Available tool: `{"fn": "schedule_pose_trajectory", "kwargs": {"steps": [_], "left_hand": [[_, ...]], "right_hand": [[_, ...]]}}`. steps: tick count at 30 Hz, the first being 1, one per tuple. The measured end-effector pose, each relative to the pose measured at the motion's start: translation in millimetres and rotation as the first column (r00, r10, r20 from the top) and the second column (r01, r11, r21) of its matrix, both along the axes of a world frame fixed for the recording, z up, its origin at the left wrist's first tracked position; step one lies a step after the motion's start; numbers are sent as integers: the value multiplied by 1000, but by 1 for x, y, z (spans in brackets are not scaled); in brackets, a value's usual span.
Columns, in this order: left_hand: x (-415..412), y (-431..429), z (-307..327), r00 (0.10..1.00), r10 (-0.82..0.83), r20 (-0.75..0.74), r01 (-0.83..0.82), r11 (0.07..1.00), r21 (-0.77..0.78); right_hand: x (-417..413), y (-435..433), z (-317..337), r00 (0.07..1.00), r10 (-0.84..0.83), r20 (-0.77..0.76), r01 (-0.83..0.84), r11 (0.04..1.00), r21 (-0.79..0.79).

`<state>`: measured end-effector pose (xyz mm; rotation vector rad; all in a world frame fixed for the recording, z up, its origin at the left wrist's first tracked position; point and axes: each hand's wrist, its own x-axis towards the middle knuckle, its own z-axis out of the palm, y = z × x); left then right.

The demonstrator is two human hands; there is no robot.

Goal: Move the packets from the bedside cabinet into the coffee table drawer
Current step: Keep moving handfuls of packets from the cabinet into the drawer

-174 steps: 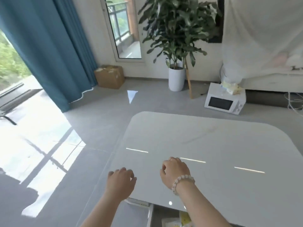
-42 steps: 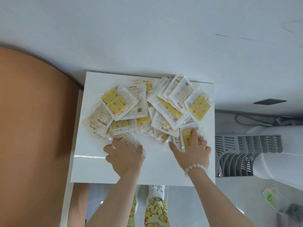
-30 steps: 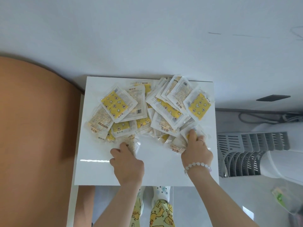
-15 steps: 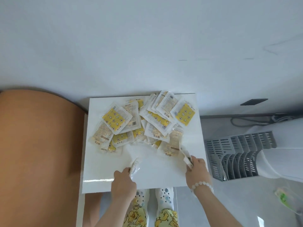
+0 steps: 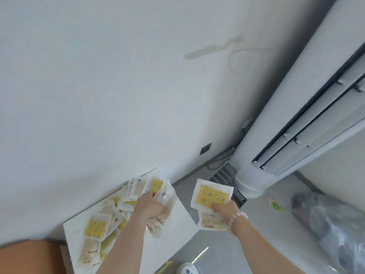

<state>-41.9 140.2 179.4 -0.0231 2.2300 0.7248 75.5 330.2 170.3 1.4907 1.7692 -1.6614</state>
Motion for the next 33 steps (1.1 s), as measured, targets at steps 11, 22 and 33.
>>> {"fn": "schedule_pose_trajectory", "kwargs": {"steps": [11,22,33], "left_hand": [[21,75,87,976,-211,-52,216,911,351],[133,168,109,777,-629,16,548,688,476],[320,209,115,425,-902,72,762,400,510]], "right_hand": [[72,26,81,965,-252,-74,260,956,136],[213,27,105,718,-681,-140,693,718,65],[401,-20,101,315,-927,-205,945,326,-24]]}}
